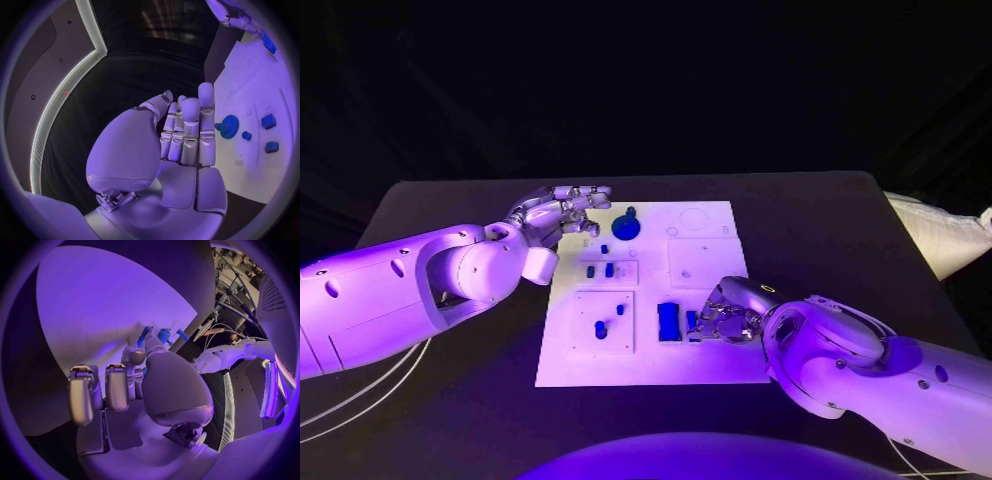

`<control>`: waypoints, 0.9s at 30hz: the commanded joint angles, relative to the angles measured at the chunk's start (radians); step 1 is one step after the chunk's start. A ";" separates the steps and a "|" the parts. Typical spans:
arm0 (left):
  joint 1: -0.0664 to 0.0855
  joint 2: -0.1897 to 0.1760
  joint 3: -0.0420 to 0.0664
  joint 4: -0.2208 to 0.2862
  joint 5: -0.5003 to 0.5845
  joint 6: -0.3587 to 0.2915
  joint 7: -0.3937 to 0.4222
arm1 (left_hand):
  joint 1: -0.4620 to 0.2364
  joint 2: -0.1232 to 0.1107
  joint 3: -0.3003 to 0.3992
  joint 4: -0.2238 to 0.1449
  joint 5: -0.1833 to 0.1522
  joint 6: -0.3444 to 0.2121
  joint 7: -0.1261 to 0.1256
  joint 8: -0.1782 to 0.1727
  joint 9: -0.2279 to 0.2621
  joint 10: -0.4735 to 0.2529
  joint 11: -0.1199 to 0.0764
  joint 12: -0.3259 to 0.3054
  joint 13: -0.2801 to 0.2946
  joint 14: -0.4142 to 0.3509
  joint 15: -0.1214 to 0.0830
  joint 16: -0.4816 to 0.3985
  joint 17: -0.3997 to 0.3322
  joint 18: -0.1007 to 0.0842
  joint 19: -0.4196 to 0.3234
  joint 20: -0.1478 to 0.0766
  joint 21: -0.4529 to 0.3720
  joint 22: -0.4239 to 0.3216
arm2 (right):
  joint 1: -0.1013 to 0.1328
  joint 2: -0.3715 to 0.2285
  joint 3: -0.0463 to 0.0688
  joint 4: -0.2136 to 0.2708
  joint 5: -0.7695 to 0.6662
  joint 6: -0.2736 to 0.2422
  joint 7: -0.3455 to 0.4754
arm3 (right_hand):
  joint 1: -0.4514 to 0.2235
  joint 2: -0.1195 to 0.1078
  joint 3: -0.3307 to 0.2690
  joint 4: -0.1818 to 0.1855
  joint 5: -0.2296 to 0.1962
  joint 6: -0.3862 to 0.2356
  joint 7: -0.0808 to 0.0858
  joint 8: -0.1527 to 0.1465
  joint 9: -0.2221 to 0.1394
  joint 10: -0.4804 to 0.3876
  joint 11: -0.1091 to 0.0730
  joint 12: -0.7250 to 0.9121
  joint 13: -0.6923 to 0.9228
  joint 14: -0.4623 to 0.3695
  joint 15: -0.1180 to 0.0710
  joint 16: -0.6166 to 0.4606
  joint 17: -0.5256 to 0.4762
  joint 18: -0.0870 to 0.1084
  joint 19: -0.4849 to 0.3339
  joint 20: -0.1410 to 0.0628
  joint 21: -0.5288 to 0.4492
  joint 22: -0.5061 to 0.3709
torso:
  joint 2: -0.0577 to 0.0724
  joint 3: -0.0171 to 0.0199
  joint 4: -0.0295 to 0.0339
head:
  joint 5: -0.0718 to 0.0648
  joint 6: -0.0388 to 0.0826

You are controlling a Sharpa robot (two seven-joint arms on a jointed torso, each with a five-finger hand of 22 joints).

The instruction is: Assemble the parts on the task board

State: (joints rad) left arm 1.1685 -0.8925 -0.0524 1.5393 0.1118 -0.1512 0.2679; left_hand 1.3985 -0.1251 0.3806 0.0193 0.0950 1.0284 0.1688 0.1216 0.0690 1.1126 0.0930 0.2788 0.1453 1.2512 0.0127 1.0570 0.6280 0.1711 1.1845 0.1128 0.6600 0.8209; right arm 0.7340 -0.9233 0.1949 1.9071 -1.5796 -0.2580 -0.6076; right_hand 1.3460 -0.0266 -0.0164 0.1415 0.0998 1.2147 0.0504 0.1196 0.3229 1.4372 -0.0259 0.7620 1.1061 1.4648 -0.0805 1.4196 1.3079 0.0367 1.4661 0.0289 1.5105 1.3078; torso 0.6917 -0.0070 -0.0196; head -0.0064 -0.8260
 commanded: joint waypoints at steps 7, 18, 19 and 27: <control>-0.016 0.000 0.000 -0.001 -0.002 0.020 0.002 | -0.002 0.009 -0.005 0.001 0.004 -0.009 0.000 0.005 -0.001 -0.005 0.000 0.005 0.001 -0.006 -0.001 -0.003 -0.001 0.011 -0.007 0.000 -0.003 -0.001 | -0.014 -0.009 -0.005 0.009 -0.043 -0.016 0.000 | -0.056 0.014 -0.022 0.051 0.077 -0.001 0.001 -0.010 -0.006 0.001 0.002 -0.005 0.000 0.068 -0.005 -0.007 0.054 -0.013 0.044 -0.001 -0.001 0.186 | -0.007 0.0026 -0.0022 | 0.007 0.007; -0.041 0.008 0.000 -0.026 0.004 0.019 0.004 | -0.003 0.010 -0.007 0.002 0.004 -0.011 0.000 0.005 -0.001 -0.008 0.001 0.007 0.001 -0.011 -0.001 -0.010 -0.014 0.011 -0.008 0.001 -0.004 -0.001 | 0.010 -0.050 0.012 0.035 0.092 -0.142 0.073 | -0.126 -0.055 -0.124 0.139 0.100 -0.043 0.020 -0.033 -0.013 -0.073 0.019 -0.255 -0.139 0.040 0.008 -0.104 -0.061 0.010 -0.016 0.009 -0.065 0.111 | -0.036 -0.0011 -0.0070 | 0.006 0.022; -0.043 0.011 0.000 -0.031 0.005 0.015 0.003 | -0.003 0.010 -0.007 0.002 0.004 -0.011 0.000 0.005 -0.001 -0.009 0.001 0.007 0.001 -0.013 0.000 -0.012 -0.018 0.011 -0.008 0.001 -0.005 -0.002 | 0.017 -0.050 0.013 0.023 0.130 -0.169 0.097 | -0.116 -0.056 -0.130 0.144 0.103 -0.056 0.027 -0.041 -0.015 -0.099 0.026 -0.328 -0.184 0.028 0.013 -0.146 -0.108 0.019 -0.042 0.014 -0.094 0.079 | -0.040 -0.0021 -0.0071 | 0.005 0.027; -0.057 0.046 0.000 -0.078 0.011 -0.068 0.014 | -0.004 0.009 -0.019 -0.005 0.004 -0.016 0.007 0.015 -0.001 -0.040 0.012 0.030 0.000 -0.174 0.018 -0.122 -0.132 0.008 -0.118 0.016 -0.081 -0.033 | 0.088 -0.003 0.013 -0.180 0.726 -0.294 0.493 | 0.070 0.008 -0.106 0.103 0.143 -0.178 0.087 -0.056 -0.060 -0.238 0.084 -0.543 -0.398 -0.167 0.069 -0.754 -0.658 0.146 -0.439 0.060 -0.664 -0.480 | -0.080 -0.0182 -0.0123 | 0.007 0.071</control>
State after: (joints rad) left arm 1.1132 -0.8532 -0.0528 1.4685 0.1134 -0.1752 0.2646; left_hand 1.3945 -0.1211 0.3657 0.0150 0.0950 1.0156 0.1744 0.1316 0.0690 1.0794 0.1047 0.3052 0.1465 1.0925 0.0272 0.9467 0.5041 0.1710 1.0794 0.1270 0.5883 0.7927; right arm 0.8142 -0.9349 0.2082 1.7563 -1.2270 -0.4739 -0.3773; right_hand 1.3927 -0.0283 -0.1282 0.2538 0.2475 1.0463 0.1320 0.0668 0.2675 1.2159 0.0522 0.2449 0.7364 1.3135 -0.0194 0.7099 0.6782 0.1717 1.0634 0.0829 0.9104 0.8851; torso 0.6320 -0.0167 -0.0284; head 0.0004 -0.7727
